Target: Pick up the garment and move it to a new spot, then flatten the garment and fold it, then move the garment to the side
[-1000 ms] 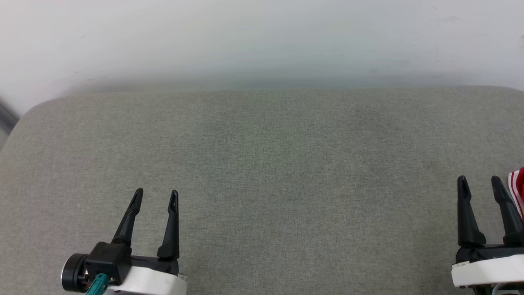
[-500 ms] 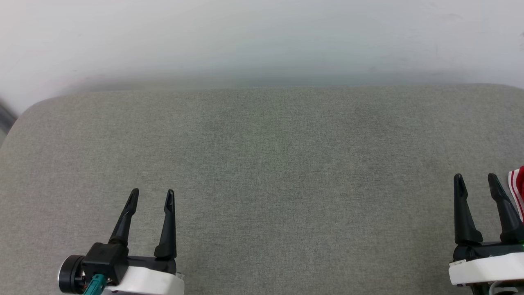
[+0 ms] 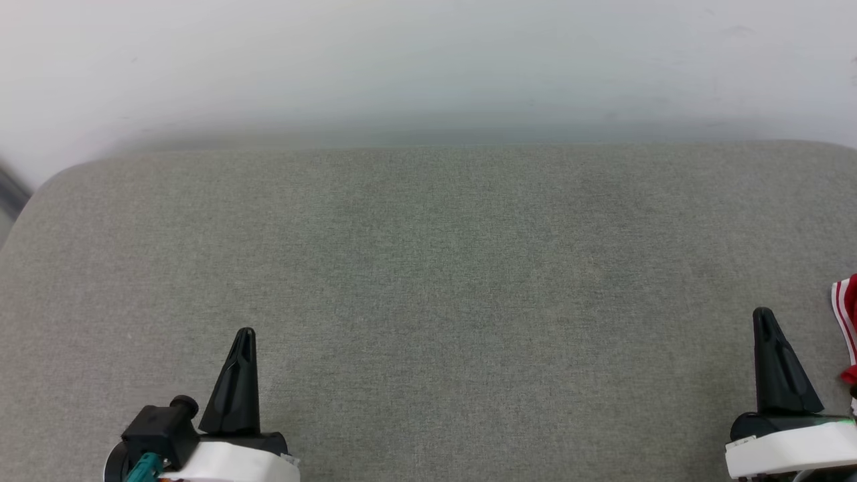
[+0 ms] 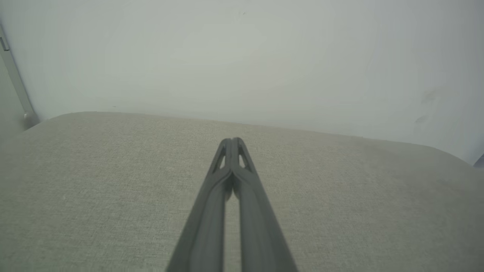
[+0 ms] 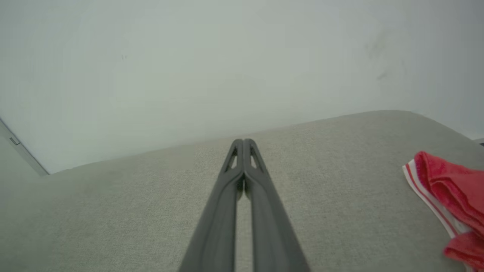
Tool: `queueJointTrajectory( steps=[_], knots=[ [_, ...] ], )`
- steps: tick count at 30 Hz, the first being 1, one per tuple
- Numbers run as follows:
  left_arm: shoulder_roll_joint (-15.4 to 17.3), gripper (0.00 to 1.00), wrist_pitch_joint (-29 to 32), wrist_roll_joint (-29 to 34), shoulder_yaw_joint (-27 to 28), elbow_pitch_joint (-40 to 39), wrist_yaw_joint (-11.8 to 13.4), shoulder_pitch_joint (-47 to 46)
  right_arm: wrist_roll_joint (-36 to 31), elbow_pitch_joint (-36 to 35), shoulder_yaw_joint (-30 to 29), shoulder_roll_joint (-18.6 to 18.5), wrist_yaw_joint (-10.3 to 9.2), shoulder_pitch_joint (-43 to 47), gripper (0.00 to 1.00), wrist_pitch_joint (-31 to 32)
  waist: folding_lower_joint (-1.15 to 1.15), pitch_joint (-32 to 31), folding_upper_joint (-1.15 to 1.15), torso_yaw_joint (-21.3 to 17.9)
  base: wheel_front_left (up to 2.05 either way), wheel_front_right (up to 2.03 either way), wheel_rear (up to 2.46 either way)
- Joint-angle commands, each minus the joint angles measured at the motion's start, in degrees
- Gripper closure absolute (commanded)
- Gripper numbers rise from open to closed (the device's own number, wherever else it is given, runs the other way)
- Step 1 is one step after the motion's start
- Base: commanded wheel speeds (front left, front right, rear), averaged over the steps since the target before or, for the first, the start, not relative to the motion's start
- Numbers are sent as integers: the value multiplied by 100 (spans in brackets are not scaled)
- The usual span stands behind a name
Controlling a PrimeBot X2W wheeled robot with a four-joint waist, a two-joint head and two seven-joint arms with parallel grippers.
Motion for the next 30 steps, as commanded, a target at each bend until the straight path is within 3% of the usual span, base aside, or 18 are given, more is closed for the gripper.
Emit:
queueJointTrajectory(
  steps=[1,30],
  knots=[
    [36,100,34,-271,10,-51,-3,-106,248,-40,-15,-4,0,-110,100,46,0,-5,0,-1,0,0,0],
    [143,100,636,-3207,84,442,-63,-450,2818,391,-27,133,-1,-413,100,674,0,-106,0,-23,0,0,0]
  ],
)
